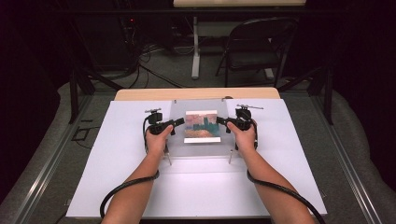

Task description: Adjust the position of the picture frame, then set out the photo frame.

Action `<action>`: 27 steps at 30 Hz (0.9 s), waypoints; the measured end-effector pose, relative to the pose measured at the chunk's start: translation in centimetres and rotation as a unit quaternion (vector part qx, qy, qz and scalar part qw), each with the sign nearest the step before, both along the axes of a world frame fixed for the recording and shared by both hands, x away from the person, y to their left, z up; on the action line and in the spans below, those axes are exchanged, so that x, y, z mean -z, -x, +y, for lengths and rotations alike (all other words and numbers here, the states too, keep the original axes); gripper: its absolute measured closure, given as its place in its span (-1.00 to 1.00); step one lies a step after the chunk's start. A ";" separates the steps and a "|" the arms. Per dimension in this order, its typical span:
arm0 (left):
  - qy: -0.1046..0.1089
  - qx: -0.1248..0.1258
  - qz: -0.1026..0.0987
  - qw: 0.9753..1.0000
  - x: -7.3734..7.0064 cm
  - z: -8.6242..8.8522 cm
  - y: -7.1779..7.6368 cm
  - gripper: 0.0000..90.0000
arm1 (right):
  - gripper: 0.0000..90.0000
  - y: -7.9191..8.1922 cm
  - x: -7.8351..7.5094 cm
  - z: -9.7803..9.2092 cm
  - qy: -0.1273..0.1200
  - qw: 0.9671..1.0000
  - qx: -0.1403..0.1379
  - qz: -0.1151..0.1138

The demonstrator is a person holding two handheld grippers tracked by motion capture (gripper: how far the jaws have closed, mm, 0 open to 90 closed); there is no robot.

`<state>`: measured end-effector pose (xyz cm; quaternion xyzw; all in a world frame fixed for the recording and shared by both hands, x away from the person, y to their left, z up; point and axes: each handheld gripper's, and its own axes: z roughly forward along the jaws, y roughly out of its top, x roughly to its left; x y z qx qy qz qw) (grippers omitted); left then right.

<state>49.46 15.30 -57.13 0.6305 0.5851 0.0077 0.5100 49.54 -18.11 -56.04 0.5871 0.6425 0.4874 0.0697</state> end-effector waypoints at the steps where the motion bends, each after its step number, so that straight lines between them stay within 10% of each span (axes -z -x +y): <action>1: 0.000 0.001 0.000 1.000 0.0 0.0 0.0 -0.27 | -0.25 0.0 0.0 0.0 -0.001 1.000 0.001 0.000; 27: 0.016 0.009 -0.053 0.998 -1.4 1.0 0.5 -0.15 | -0.25 0.8 -1.5 0.2 0.009 0.998 -0.013 -0.058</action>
